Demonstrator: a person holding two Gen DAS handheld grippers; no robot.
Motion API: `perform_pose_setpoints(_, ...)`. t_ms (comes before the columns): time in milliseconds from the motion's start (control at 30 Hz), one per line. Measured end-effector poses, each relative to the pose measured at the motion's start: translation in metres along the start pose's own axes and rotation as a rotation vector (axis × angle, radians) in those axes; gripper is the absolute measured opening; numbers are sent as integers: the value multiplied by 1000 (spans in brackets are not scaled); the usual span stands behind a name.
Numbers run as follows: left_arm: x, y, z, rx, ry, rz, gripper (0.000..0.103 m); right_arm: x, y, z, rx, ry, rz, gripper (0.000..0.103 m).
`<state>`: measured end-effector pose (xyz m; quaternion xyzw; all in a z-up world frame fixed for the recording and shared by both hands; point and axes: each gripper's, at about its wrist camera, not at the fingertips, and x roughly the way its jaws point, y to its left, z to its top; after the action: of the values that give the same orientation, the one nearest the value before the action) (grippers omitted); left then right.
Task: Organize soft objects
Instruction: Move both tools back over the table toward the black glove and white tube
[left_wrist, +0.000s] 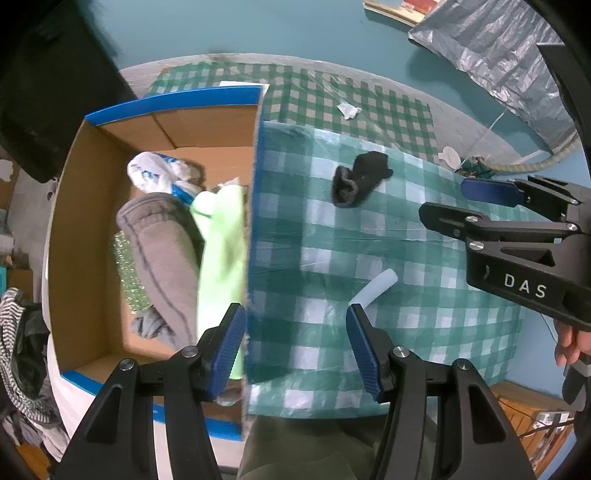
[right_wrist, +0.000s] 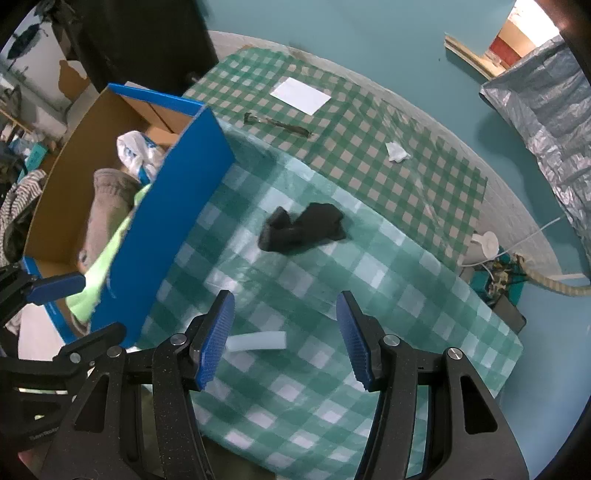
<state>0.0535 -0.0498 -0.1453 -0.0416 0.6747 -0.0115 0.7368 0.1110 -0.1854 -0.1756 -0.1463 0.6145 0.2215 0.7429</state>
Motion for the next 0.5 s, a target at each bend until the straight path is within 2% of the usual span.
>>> perform_pose_setpoints(300,12,-28,12,-7,14,-9,58,14,-21,6,-42,17,9,56)
perform_pose_setpoints(500,32,-35,18,-60,38,-17,58,29,-25,14,-114,26,23,56)
